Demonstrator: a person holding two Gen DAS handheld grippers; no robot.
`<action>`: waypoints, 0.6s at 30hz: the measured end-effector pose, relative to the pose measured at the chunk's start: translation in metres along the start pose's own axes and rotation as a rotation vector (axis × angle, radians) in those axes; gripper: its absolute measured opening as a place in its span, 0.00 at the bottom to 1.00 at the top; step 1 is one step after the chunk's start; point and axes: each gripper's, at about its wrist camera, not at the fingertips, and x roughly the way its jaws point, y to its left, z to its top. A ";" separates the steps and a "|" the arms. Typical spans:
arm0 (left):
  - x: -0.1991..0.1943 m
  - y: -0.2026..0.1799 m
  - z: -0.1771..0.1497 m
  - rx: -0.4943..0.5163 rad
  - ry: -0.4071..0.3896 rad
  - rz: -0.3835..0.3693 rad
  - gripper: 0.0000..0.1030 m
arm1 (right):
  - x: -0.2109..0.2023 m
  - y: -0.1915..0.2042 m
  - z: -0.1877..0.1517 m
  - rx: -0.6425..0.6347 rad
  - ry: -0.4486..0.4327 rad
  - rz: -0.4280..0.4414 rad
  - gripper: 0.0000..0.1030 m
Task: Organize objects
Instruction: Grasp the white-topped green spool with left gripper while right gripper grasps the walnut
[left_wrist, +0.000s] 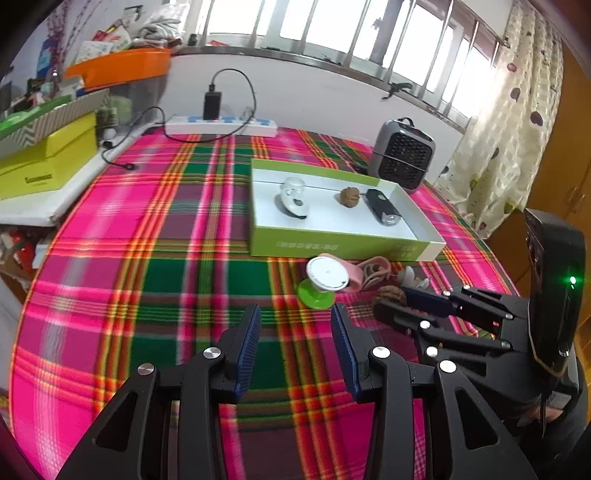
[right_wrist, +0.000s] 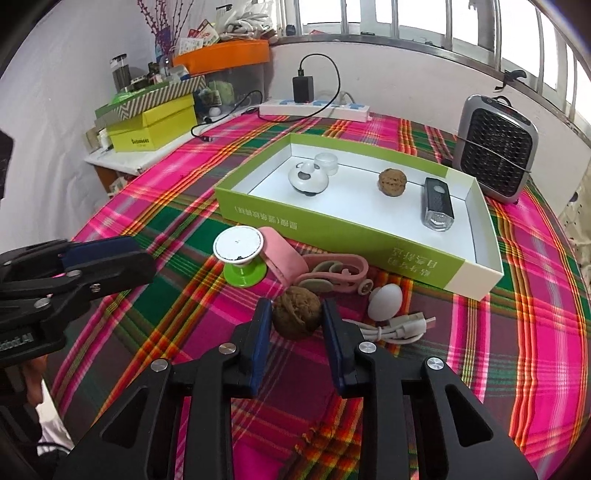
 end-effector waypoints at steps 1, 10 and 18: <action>0.002 -0.002 0.002 0.006 0.002 -0.005 0.37 | -0.001 -0.001 -0.001 0.004 0.000 0.003 0.28; 0.024 -0.017 0.013 0.045 0.034 -0.036 0.39 | -0.014 -0.008 -0.010 0.027 -0.018 0.000 0.28; 0.047 -0.026 0.022 0.074 0.065 -0.019 0.40 | -0.025 -0.015 -0.013 0.049 -0.041 -0.017 0.28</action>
